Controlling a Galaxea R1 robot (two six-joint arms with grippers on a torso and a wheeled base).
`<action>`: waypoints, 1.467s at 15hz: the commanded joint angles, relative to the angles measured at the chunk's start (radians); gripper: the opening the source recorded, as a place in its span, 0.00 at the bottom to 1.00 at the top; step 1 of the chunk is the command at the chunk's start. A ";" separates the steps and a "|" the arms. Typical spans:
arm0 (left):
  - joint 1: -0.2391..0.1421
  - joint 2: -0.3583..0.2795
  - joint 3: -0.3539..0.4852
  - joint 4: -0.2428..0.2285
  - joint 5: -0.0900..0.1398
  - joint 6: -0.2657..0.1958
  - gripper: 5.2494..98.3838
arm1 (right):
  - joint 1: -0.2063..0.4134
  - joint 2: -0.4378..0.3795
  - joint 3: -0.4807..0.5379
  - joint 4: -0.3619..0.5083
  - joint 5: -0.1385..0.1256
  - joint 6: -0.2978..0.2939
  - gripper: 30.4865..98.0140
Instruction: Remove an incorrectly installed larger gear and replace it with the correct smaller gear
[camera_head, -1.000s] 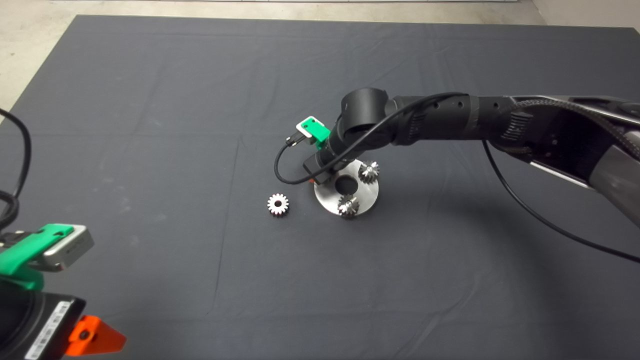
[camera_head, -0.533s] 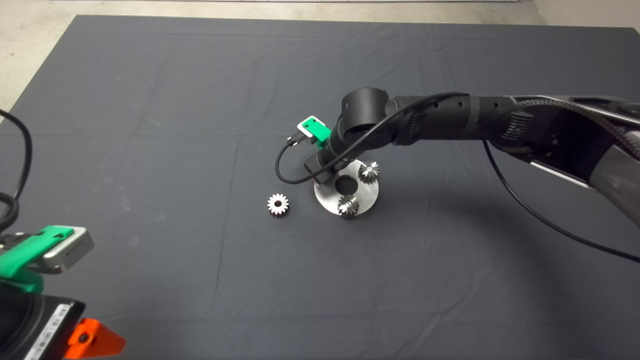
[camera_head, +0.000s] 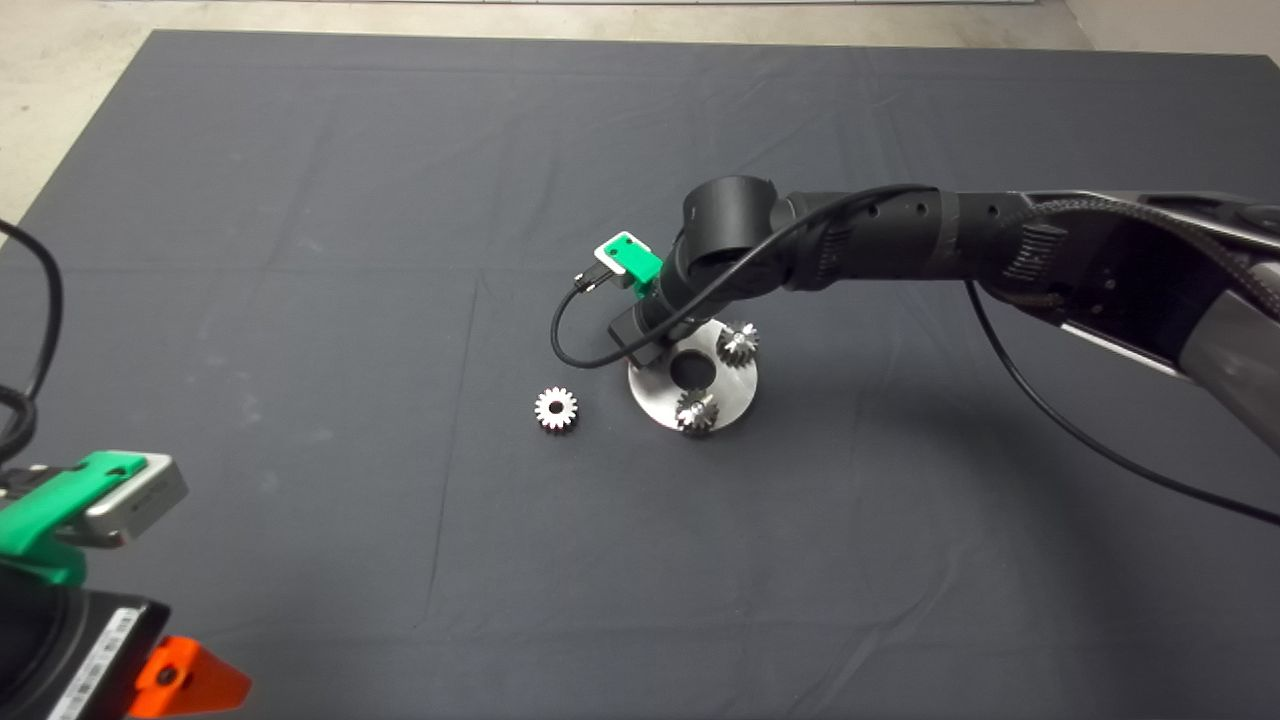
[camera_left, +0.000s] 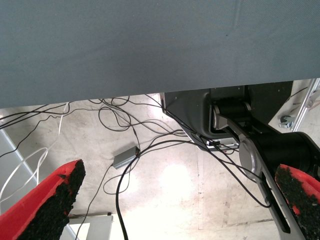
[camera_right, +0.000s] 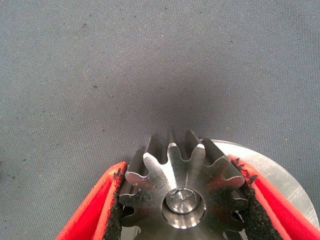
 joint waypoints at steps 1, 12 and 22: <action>-0.005 -0.002 0.017 -0.015 0.034 0.000 0.99 | 0.031 0.001 0.018 -0.030 0.001 0.012 0.31; -0.005 -0.002 0.017 -0.015 0.034 0.000 0.99 | 0.116 0.003 0.030 -0.026 0.001 0.018 0.31; -0.005 0.028 0.000 -0.001 0.033 -0.005 0.99 | 0.176 -0.192 0.217 -0.014 -0.081 0.090 0.30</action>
